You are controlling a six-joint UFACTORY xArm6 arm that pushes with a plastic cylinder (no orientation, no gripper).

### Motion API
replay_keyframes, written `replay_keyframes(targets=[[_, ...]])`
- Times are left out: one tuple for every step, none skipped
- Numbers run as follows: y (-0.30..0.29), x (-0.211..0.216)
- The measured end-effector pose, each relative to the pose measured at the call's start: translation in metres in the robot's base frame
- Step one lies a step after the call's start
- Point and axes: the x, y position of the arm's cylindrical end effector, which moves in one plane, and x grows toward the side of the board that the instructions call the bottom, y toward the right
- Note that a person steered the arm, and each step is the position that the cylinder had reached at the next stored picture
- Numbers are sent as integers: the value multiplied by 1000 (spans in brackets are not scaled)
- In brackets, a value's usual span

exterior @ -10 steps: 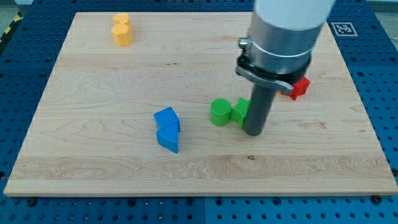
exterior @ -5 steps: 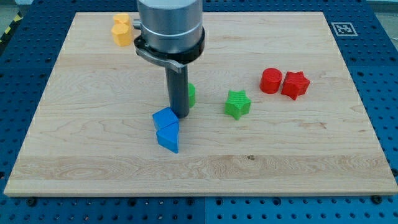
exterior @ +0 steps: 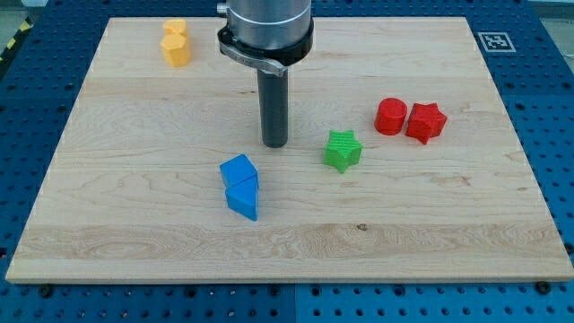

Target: Push the green circle to the right of the yellow blocks

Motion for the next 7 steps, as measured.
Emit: replay_keyframes(targets=[[0,-24],[0,-65],[0,-104],[19,-120],[78,-122],[93,-139],[93,-141]])
